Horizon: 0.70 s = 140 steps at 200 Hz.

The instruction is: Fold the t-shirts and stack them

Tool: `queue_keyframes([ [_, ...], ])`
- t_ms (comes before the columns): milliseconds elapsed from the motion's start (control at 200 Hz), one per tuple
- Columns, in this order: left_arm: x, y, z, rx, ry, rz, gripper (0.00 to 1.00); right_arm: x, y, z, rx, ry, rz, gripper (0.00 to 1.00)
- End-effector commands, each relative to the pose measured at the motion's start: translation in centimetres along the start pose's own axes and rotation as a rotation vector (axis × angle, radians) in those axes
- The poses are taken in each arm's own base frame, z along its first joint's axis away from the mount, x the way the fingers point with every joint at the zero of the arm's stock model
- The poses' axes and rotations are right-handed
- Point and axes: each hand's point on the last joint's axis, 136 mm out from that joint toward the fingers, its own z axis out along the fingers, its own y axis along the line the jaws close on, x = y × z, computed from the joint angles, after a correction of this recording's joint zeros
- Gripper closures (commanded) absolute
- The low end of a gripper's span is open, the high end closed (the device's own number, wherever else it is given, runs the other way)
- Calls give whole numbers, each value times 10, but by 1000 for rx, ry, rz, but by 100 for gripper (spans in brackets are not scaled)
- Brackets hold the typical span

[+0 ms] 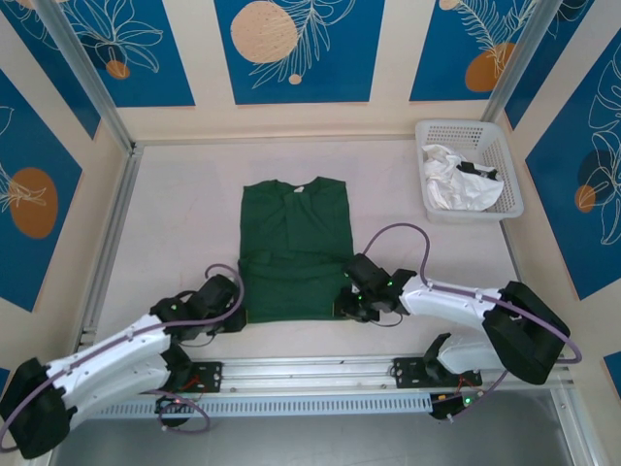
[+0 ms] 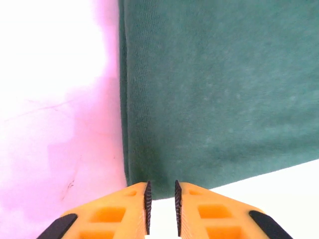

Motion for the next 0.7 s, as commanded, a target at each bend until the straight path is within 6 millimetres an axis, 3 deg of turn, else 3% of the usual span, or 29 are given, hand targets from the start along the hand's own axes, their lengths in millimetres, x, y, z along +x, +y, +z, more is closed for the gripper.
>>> queue_keyframes([
  [0,-7,-8,-12,17,-19,-1,78,-12,4,-14,53,-58,-2,72],
  [155,-39,-43,-19,82,-60,47,78,-33,34,-12,53,-73,-61,73],
  [320,-70,-70,-13,95,-106,86,71,-45,61,9,80,-49,-119,74],
  [515,-96,-72,-8,15,-142,93,65,-59,77,34,133,-24,-149,74],
  [695,-102,-62,-12,-29,-174,89,59,-80,77,44,194,-45,-150,74],
])
